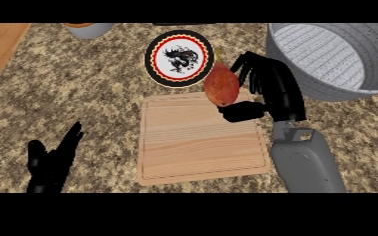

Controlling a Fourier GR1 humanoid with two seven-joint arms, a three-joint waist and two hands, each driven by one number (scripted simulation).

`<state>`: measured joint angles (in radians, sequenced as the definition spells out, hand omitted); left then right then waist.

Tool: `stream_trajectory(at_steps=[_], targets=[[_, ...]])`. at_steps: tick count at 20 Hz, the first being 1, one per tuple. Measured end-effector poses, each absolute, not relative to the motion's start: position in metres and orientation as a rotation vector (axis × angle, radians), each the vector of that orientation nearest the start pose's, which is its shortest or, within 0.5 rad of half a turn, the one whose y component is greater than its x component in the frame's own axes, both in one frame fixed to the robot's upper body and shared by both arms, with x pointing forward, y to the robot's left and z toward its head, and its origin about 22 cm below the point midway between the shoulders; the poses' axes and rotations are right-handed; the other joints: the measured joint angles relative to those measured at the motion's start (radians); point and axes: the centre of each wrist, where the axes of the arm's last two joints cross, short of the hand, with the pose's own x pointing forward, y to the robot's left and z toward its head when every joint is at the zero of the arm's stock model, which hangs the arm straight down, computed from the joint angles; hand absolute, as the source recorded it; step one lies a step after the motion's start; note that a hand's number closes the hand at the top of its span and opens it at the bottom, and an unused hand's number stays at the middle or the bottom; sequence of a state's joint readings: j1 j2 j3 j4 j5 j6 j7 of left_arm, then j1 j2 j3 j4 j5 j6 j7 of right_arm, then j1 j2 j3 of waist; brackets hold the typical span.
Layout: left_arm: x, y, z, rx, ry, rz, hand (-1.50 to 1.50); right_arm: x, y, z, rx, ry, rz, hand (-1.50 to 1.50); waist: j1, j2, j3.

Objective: Pick the pear from the cutting board and place it in the basket

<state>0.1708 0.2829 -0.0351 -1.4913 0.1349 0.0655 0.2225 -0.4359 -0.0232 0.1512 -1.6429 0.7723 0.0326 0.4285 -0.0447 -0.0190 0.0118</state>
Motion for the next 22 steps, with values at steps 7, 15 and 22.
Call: stream_trajectory(at_steps=[7, 15, 22], targets=[[0.198, 0.298, -0.035, 0.192, -1.12, -0.025, 0.0, 0.292, -0.191, 0.216, -0.756, -1.677, 0.38, 1.5, 0.02, 0.005, -0.002], [0.205, 0.299, -0.034, 0.167, -1.126, -0.043, 0.0, 0.302, -0.249, 0.289, -0.849, -1.641, 0.219, 1.5, 0.041, 0.01, -0.001], [0.209, 0.296, -0.034, 0.16, -1.124, -0.054, 0.0, 0.329, -0.292, 0.309, -0.898, -1.576, 0.195, 1.5, 0.052, 0.014, -0.001]])
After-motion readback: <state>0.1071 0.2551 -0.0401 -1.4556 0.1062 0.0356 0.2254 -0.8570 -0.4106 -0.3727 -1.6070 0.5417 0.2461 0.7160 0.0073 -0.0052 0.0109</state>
